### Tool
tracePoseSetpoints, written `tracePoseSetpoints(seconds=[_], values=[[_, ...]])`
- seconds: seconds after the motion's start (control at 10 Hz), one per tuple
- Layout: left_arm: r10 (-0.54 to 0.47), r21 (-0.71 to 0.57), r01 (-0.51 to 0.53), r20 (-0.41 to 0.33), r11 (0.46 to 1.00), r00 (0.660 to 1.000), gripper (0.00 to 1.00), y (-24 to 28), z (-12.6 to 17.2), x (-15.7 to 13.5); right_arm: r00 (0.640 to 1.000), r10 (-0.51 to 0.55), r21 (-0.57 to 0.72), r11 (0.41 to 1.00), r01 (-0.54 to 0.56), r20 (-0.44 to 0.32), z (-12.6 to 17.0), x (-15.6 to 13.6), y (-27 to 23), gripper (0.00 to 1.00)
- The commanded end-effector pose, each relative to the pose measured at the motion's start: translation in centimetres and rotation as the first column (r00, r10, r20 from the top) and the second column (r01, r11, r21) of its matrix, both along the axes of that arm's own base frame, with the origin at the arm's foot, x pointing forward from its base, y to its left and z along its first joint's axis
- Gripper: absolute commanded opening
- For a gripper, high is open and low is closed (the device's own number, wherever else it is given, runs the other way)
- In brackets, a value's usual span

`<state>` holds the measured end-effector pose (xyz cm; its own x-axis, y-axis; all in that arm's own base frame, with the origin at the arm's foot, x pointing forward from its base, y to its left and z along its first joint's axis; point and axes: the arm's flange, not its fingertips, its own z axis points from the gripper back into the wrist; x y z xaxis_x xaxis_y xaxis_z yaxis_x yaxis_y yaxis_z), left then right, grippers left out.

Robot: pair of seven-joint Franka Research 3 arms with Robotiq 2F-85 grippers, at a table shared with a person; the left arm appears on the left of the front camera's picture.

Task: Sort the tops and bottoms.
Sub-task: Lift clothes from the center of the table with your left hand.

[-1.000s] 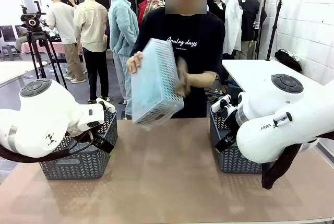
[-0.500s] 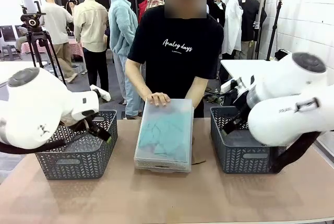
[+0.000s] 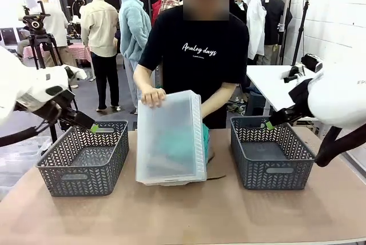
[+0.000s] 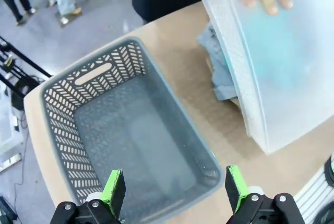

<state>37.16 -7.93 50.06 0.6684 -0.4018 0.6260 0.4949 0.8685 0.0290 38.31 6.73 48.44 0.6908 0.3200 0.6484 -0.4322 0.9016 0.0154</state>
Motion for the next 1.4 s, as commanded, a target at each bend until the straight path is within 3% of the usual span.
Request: tracePoseSetpoints(seconds=[0.0, 0.1, 0.2, 1.3], values=[[-0.047, -0.024, 0.047, -0.015, 0.999, 0.999, 1.0, 0.4, -1.4, -2.9, 0.999, 0.042, 0.07, 0.997, -0.04, -0.031, -2.0, -1.0, -1.0, 1.0], [-0.023, -0.041, 0.021, -0.036, 0.999, 0.999, 1.0, 0.0, -2.2, -2.0, 1.0, 0.0, 0.0, 1.0, 0.0, 0.0, 0.0, 0.0, 0.0, 1.0], [-0.015, -0.01, 0.014, -0.007, 1.0, 1.0, 1.0, 0.1, 0.7, -0.6, 1.0, 0.0, 0.0, 1.0, 0.0, 0.0, 0.0, 0.0, 0.0, 1.0], [-0.015, -0.01, 0.014, -0.007, 1.0, 1.0, 1.0, 0.1, 0.7, -0.6, 1.0, 0.0, 0.0, 1.0, 0.0, 0.0, 0.0, 0.0, 0.0, 1.0]])
